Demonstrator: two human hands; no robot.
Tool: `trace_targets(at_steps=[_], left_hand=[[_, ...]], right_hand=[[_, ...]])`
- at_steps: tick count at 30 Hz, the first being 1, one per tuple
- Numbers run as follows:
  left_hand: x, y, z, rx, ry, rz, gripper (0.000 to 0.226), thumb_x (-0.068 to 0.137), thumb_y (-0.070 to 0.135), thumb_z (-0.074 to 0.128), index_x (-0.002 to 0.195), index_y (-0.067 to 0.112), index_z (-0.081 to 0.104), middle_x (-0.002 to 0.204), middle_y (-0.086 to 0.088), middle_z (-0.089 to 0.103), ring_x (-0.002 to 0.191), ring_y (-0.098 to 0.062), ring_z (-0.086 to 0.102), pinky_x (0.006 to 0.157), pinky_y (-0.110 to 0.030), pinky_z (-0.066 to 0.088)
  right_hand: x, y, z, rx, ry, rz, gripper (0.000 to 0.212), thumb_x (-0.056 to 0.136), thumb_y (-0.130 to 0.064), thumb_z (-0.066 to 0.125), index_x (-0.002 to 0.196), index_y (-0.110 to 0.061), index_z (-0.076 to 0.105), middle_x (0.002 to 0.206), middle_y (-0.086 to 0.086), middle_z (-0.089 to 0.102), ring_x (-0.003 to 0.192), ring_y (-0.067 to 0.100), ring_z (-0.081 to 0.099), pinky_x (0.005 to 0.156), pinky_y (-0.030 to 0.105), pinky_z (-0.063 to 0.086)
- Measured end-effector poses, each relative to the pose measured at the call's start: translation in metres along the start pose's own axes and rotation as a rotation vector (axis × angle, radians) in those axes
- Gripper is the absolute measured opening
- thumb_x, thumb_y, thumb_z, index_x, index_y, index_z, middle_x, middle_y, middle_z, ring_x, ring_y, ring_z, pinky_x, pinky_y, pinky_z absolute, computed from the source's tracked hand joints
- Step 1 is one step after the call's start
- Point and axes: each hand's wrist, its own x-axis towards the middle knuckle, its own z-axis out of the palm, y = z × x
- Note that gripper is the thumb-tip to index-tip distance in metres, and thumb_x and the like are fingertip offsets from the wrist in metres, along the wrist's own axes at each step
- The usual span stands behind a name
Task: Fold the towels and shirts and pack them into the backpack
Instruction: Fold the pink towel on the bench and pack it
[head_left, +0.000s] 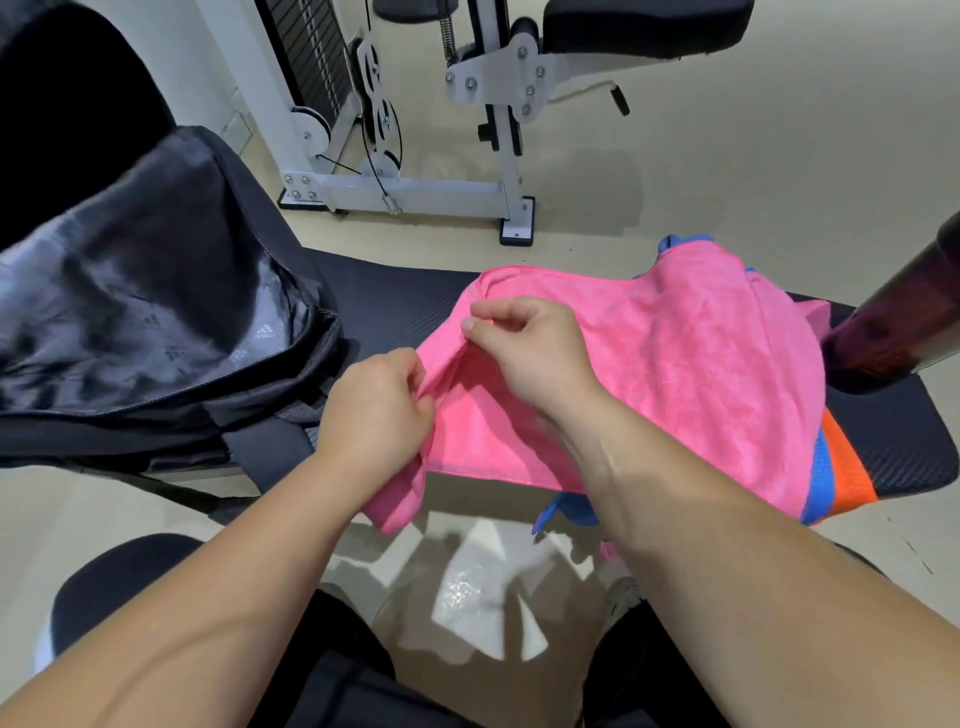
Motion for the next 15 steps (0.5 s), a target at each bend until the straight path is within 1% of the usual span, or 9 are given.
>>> trace_targets(at_steps=[2,4,6,9,10,11,13,14,15], left_hand=[[-0.002,-0.008,-0.006,0.040,-0.007,-0.048,0.010,0.074,0.017,0.065,0.075,0.018,0.055,0.068,-0.001,0.060,0.071,-0.033,0.057,0.066,-0.042,0.050],[-0.004,-0.016,-0.015,0.049,-0.013,-0.086,0.008,0.075,0.018,0.062,0.076,0.017,0.055,0.067,-0.001,0.060,0.071,-0.034,0.057,0.065,-0.042,0.049],[-0.006,-0.021,-0.022,0.031,-0.012,-0.097,0.008,0.077,0.013,0.059,0.076,0.016,0.051,0.067,-0.003,0.058,0.072,-0.037,0.055,0.063,-0.042,0.046],[-0.005,-0.023,-0.036,-0.096,0.032,-0.179,0.010,0.083,0.006,0.051,0.081,0.014,0.047,0.070,-0.004,0.055,0.071,-0.034,0.051,0.062,-0.042,0.038],[-0.003,-0.023,-0.043,-0.137,0.058,-0.217,0.008,0.086,0.006,0.049,0.086,0.014,0.047,0.073,-0.004,0.056,0.072,-0.031,0.051,0.063,-0.042,0.038],[0.000,-0.023,-0.050,-0.162,0.086,-0.243,0.008,0.088,0.007,0.049,0.091,0.015,0.049,0.076,-0.003,0.057,0.073,-0.028,0.052,0.065,-0.041,0.038],[0.006,-0.025,-0.065,-0.173,0.133,-0.250,0.007,0.093,0.013,0.052,0.099,0.018,0.051,0.078,0.001,0.059,0.075,-0.023,0.053,0.065,-0.038,0.035],[0.008,-0.028,-0.071,-0.168,0.145,-0.241,0.006,0.094,0.018,0.055,0.100,0.019,0.052,0.078,0.003,0.060,0.076,-0.021,0.054,0.066,-0.037,0.035],[0.010,-0.030,-0.076,-0.165,0.155,-0.232,0.007,0.095,0.022,0.058,0.099,0.021,0.054,0.079,0.004,0.060,0.077,-0.020,0.055,0.066,-0.036,0.035]], right_hand=[[0.014,-0.011,0.008,0.079,-0.025,0.028,0.025,0.082,-0.009,0.078,0.107,-0.007,0.075,0.086,0.007,0.073,0.073,0.018,0.068,0.077,0.035,0.059],[0.026,-0.023,0.016,0.179,-0.070,0.078,0.029,0.087,-0.002,0.072,0.116,-0.003,0.069,0.081,0.008,0.069,0.066,0.016,0.064,0.066,0.029,0.056],[0.035,-0.036,0.023,0.251,-0.120,0.134,0.028,0.091,-0.003,0.068,0.119,-0.004,0.066,0.084,0.010,0.068,0.068,0.014,0.063,0.062,0.024,0.053],[0.046,-0.050,0.030,0.239,-0.261,0.178,0.007,0.096,-0.015,0.066,0.102,-0.013,0.068,0.081,0.006,0.061,0.064,0.014,0.053,0.058,0.029,0.040],[0.050,-0.054,0.031,0.246,-0.301,0.188,0.004,0.096,-0.018,0.065,0.098,-0.014,0.067,0.081,0.006,0.059,0.064,0.016,0.051,0.058,0.030,0.036],[0.055,-0.059,0.032,0.228,-0.322,0.184,0.006,0.097,-0.020,0.065,0.100,-0.015,0.067,0.083,0.005,0.060,0.068,0.017,0.053,0.061,0.031,0.037],[0.063,-0.071,0.033,0.141,-0.334,0.155,0.018,0.096,-0.026,0.067,0.112,-0.018,0.066,0.091,-0.001,0.068,0.083,0.015,0.061,0.070,0.030,0.044],[0.065,-0.078,0.035,0.129,-0.342,0.140,0.019,0.096,-0.027,0.067,0.113,-0.020,0.065,0.091,-0.003,0.070,0.086,0.012,0.063,0.072,0.028,0.044],[0.068,-0.085,0.038,0.146,-0.355,0.126,0.014,0.097,-0.027,0.066,0.109,-0.021,0.066,0.087,-0.005,0.071,0.082,0.010,0.064,0.069,0.027,0.043]])
